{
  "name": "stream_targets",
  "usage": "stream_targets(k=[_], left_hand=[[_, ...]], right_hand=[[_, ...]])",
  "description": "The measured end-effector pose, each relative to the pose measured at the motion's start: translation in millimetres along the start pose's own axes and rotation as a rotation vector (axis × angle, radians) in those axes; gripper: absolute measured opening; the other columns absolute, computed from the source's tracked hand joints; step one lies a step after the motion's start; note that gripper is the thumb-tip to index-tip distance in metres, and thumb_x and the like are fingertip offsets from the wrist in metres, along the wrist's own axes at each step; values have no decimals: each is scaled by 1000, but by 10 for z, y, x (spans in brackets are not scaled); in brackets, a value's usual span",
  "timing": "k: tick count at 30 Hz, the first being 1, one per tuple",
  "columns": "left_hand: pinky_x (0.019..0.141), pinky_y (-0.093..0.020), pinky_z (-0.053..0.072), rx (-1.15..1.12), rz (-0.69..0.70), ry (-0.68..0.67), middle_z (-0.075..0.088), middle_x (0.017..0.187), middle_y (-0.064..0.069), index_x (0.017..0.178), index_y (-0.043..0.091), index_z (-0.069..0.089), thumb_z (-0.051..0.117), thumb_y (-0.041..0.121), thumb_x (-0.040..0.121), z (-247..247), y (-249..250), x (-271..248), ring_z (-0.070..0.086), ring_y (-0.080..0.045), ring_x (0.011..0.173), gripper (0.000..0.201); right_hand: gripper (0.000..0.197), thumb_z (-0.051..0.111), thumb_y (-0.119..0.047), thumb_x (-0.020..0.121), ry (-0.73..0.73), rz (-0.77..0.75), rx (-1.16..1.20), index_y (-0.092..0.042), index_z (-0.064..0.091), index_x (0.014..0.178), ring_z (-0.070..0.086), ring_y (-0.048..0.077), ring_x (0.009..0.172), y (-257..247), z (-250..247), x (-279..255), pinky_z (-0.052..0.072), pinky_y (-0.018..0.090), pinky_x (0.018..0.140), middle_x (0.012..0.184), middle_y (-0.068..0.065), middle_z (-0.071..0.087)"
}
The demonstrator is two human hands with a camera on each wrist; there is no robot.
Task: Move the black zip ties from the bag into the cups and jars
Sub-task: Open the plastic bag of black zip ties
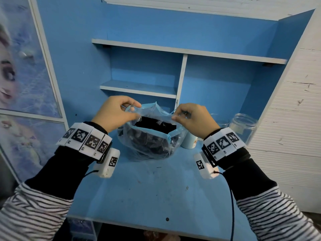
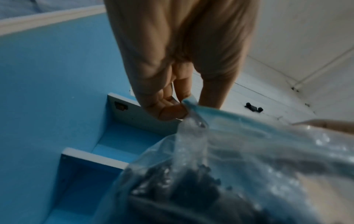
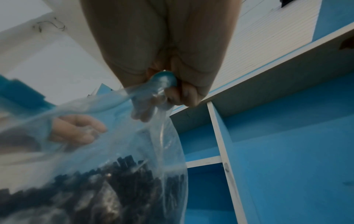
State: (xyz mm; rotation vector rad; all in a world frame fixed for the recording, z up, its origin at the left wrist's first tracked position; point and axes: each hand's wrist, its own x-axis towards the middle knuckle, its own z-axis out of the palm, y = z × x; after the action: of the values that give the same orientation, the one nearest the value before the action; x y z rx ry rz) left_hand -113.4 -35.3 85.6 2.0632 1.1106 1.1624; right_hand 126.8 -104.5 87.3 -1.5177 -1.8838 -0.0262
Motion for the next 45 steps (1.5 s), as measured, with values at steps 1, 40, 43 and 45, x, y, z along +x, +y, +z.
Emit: stream_targets(k=[1, 40, 43, 45], left_hand=[[63, -17, 40, 57, 9, 16, 62, 74, 9, 88, 29, 72, 75, 11, 77, -3, -7, 0, 50, -1, 59, 22], [75, -22, 46, -7, -68, -200, 67, 91, 10, 98, 25, 67, 83, 21, 73, 0, -222, -101, 59, -3, 73, 30], [77, -25, 46, 105, -13, -171, 69, 100, 14, 97, 30, 70, 82, 28, 74, 6, -282, -79, 59, -4, 77, 26], [75, -22, 43, 158, 23, -156, 68, 101, 16, 95, 32, 72, 79, 30, 78, -5, -311, -71, 56, 9, 75, 19]], right_hand=[[16, 67, -22, 89, -5, -18, -9, -8, 67, 82, 46, -10, 62, 6, 5, -3, 33, 4, 60, 68, -13, 50], [10, 56, -27, 96, -238, 91, 162, -23, 48, 99, 39, 19, 58, 198, 320, -100, 38, 27, 57, 72, 18, 50], [6, 55, -26, 97, -168, 93, 129, -21, 55, 93, 47, 19, 71, 243, 367, -58, 41, 27, 66, 85, 14, 57], [7, 59, -23, 95, -119, 88, 135, -18, 61, 91, 49, 17, 89, 270, 399, -37, 39, 17, 77, 102, 5, 49]])
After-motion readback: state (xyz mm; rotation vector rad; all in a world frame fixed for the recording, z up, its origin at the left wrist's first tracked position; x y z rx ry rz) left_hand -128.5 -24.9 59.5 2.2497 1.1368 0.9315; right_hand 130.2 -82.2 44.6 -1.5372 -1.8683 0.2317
